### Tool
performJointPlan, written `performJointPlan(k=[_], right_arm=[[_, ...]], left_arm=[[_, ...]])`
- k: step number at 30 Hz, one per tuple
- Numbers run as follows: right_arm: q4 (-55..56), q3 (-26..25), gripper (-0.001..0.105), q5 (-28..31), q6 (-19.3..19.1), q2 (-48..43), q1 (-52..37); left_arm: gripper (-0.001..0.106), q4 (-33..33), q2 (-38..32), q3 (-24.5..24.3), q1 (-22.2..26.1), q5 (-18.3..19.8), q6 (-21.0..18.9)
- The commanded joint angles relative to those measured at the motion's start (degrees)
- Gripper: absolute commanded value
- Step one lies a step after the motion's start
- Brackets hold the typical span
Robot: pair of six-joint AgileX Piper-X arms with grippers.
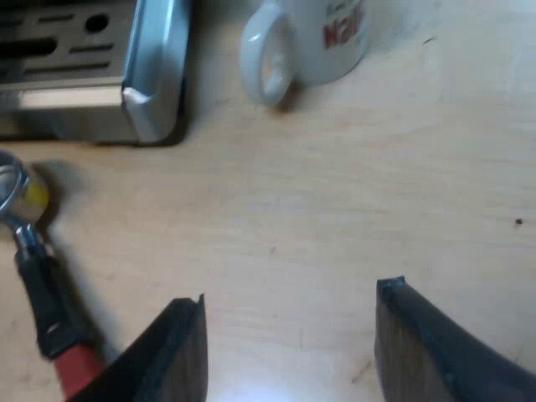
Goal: Put the handle in the coffee machine
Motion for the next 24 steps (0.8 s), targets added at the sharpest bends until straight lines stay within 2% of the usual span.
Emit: performJointPlan(k=[1,3,4,10,20,24], right_arm=[[0.80,-2.36,0.048,-3.99,-1.88,4.44,-0.23],[0.80,-3.70,0.048,-5.89,-2.65,8.25,-0.23],[0.80,-4.37,0.047,-7.08,-3.03,10.29,-0.23],[0.80,-6.48,0.047,-9.69,-4.88,17.95,-0.08],[0.02,-6.79,0.047,-9.88,-6.46,22.90,-0.08],[-1.16,-6.79,0.047,-9.88,-9.00,22.88,-0.08]], left_arm=[[0.067,-0.13,1.98,-1.01,-1.06,3.40,-0.04],[0.067,-0.13,4.63,-1.47,-2.55,6.10,0.25],[0.066,-0.13,7.56,-1.44,-4.74,7.05,5.54],[0.061,-0.13,11.95,-1.44,-8.88,7.19,10.64],[0.061,-0.13,19.32,-1.44,-17.14,10.63,12.92],[0.061,-0.13,23.37,-1.44,-21.60,14.24,12.92]])
